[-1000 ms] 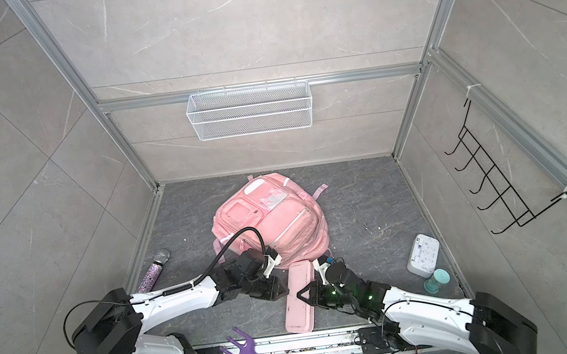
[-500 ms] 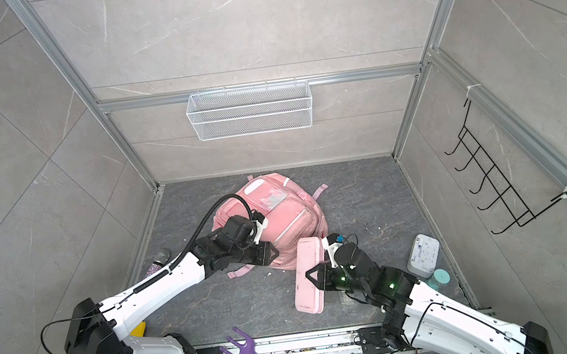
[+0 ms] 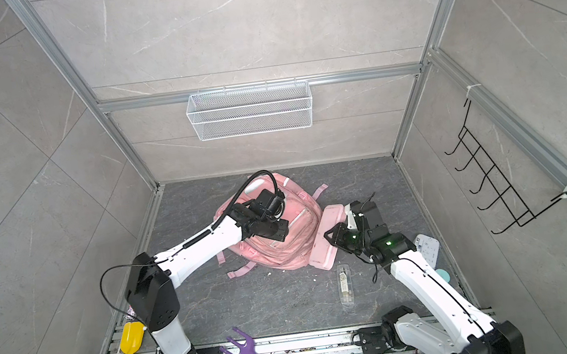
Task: Pack books, pencil case, and school supplies into a backpack
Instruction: Open the student bag at the center of the table.
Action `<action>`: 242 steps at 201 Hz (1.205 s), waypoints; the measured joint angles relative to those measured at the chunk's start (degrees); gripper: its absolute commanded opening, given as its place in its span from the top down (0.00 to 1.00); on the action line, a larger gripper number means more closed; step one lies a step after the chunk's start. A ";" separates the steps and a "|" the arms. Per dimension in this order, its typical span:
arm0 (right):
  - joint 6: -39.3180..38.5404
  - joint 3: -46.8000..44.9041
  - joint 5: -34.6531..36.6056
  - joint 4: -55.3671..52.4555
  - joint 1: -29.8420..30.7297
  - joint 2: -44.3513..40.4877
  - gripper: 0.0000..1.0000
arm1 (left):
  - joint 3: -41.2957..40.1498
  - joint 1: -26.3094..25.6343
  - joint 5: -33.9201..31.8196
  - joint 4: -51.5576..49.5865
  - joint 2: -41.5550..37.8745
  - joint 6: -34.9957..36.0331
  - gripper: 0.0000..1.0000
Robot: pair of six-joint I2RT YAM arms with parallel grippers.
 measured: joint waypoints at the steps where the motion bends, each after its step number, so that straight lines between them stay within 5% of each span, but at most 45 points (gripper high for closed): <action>1: -0.02 0.04 -0.20 0.04 -0.17 0.15 0.93 | 0.33 -0.11 -0.15 -0.20 0.35 0.13 0.48; 73: -1.46 1.38 -15.61 3.89 -16.28 5.68 0.93 | 16.35 -7.63 -10.71 -8.37 15.37 4.74 0.43; 127: -3.87 1.38 -20.31 2.93 -18.34 6.08 0.93 | 18.56 -9.09 -16.70 -11.69 21.84 7.04 0.45; 144: -4.04 1.36 -21.53 2.97 -18.34 6.08 0.93 | 18.60 -9.33 -17.81 -11.67 22.40 7.37 0.54; 172: -3.82 -0.35 -23.23 4.57 -18.34 5.44 0.93 | 18.78 -9.42 -19.82 -11.96 22.40 7.98 1.00; 242: -3.34 -2.84 -24.11 5.31 -17.46 5.01 0.92 | 18.78 -7.98 -19.61 -12.11 18.45 9.14 1.00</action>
